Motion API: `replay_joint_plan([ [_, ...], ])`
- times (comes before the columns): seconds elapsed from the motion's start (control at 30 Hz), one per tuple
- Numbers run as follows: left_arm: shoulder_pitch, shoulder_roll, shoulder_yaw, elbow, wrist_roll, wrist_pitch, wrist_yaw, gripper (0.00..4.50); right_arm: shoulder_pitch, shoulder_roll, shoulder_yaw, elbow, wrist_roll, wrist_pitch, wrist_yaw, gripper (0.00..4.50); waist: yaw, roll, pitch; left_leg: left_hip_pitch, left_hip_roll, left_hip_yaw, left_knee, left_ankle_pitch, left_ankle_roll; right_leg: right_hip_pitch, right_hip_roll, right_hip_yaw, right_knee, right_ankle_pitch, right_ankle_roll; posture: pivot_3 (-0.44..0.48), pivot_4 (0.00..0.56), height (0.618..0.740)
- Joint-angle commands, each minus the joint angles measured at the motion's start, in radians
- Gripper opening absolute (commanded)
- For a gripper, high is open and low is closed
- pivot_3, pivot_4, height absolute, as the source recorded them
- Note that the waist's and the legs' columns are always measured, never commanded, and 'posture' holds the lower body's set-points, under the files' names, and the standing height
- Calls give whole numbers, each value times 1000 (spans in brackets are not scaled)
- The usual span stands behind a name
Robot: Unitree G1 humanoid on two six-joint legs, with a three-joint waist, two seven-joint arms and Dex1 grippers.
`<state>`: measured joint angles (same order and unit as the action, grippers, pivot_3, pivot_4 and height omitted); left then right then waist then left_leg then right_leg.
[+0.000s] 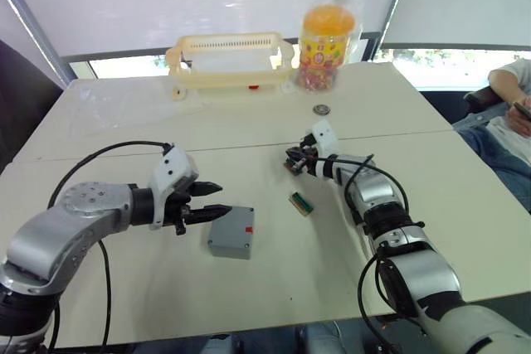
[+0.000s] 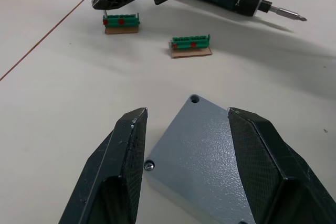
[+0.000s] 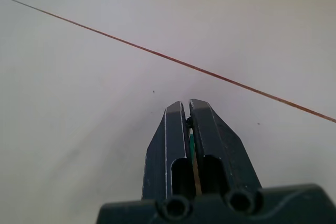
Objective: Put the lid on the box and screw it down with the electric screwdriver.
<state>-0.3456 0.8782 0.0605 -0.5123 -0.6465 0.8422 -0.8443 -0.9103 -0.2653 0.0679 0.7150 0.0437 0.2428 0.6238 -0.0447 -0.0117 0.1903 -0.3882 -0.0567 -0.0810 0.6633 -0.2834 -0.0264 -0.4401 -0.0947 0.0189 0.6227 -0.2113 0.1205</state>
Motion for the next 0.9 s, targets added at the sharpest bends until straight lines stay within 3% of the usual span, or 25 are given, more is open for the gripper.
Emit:
replay_joint_plan([
  [0.03, 3, -3, 10, -8, 3, -21, -2, 2470, -20, -6, -24, -73, 22, 3, 2, 34, 0, 0, 0, 0, 0, 0, 0, 0, 0, 0, 0, 0, 1, 0, 0, 0, 150, 740],
  [0.27, 18, -5, 14, -2, 10, -30, -7, 2470, -21, -10, -38, -165, 40, 25, -3, 34, 0, 0, 0, 0, 0, 0, 0, 0, 0, -1, 0, 0, 2, 0, 0, 0, 150, 740],
  [0.37, 26, 9, 17, 11, 19, -39, -22, 2470, 34, -26, -29, -368, 98, 95, 75, 34, 1, 0, 0, 0, 0, 0, 0, 0, 1, -2, 0, 1, 3, 0, 0, 0, 150, 740],
  [0.47, 47, 37, 29, 32, 29, -51, -47, 2470, 170, -57, 16, -683, 197, 211, 173, 34, 3, 0, 0, -1, 1, -1, 0, -1, 1, -2, 0, 0, 4, 0, 0, 0, 150, 740],
  [0.6, 83, 81, 56, 24, 18, -53, -90, 2470, 304, -65, 67, -906, 242, 313, 172, 34, 3, 0, 0, -1, 1, -1, 0, -1, 2, -2, 0, 0, 4, 0, 0, 0, 150, 740],
  [0.9, 157, 125, 102, 4, 22, -62, -115, 2470, 418, -48, 160, -1030, 247, 357, 134, 34, 5, 0, 0, 0, 1, -1, 1, -1, 1, -2, 0, 0, 6, 0, -1, 0, 150, 740],
])
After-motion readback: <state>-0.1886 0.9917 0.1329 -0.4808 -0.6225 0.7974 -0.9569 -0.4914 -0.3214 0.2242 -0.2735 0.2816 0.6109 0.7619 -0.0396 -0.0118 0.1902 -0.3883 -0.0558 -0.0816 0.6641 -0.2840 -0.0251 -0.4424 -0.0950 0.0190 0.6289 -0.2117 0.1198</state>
